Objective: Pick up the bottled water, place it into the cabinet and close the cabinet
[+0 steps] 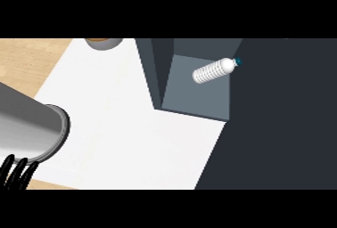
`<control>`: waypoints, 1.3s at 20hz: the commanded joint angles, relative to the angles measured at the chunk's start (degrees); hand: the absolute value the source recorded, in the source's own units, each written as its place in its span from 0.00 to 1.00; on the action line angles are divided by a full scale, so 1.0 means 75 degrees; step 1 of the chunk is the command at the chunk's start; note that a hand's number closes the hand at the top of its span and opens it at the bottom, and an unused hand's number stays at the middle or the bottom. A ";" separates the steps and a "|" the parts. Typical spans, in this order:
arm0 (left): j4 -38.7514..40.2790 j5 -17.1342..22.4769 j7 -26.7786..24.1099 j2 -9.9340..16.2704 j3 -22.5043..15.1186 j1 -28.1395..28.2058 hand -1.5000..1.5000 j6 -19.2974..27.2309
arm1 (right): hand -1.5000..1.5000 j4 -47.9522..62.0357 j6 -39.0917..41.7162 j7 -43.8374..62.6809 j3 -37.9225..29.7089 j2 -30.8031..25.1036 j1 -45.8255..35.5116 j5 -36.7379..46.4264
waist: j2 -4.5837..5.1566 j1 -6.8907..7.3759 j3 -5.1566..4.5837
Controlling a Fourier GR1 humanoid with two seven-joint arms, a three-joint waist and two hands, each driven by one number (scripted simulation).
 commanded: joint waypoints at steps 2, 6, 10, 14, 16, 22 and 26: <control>-0.0002 0.0079 -0.0064 0.0224 0.0244 -0.0034 0.00 -0.0226 | 1.00 0.0653 -0.0576 0.1055 0.0404 0.0785 -0.0344 -0.0279 | 0.0085 0.0087 0.0014; -0.0093 0.0196 -0.0029 0.0296 0.0359 -0.0041 0.00 -0.0293 | 1.00 0.1033 -0.0597 0.1090 0.0352 0.1102 -0.0378 -0.0728 | 0.0152 0.0197 0.0039; 0.0008 0.0215 -0.0023 0.0330 0.0389 0.0048 0.00 -0.0377 | 1.00 0.1559 -0.0915 0.1480 0.0135 0.1699 -0.0761 -0.1447 | 0.0150 0.0231 0.0053; -0.0033 0.0356 0.0049 0.0415 0.0552 -0.0066 0.00 -0.0471 | 1.00 0.2430 -0.0744 0.1953 -0.0179 0.1988 -0.1630 -0.2432 | 0.0164 0.0216 0.0082; 0.0120 0.0368 0.0048 0.0336 0.0526 -0.0064 0.00 -0.0516 | 1.00 0.2778 -0.1035 0.2230 -0.0542 0.2316 -0.2173 -0.2608 | 0.0120 0.0103 0.0066; 0.0298 0.0523 -0.0026 0.0438 0.0736 0.0311 0.00 -0.0666 | 1.00 0.4535 -0.2008 0.2513 -0.2048 0.3179 -0.3959 -0.2254 | -0.0044 -0.0102 0.0106; 0.0280 0.0680 0.0076 0.0422 0.0779 0.0308 0.00 -0.0816 | 1.00 0.6068 -0.2493 0.2642 -0.2830 0.3538 -0.5587 -0.1933 | -0.0049 -0.0262 0.0129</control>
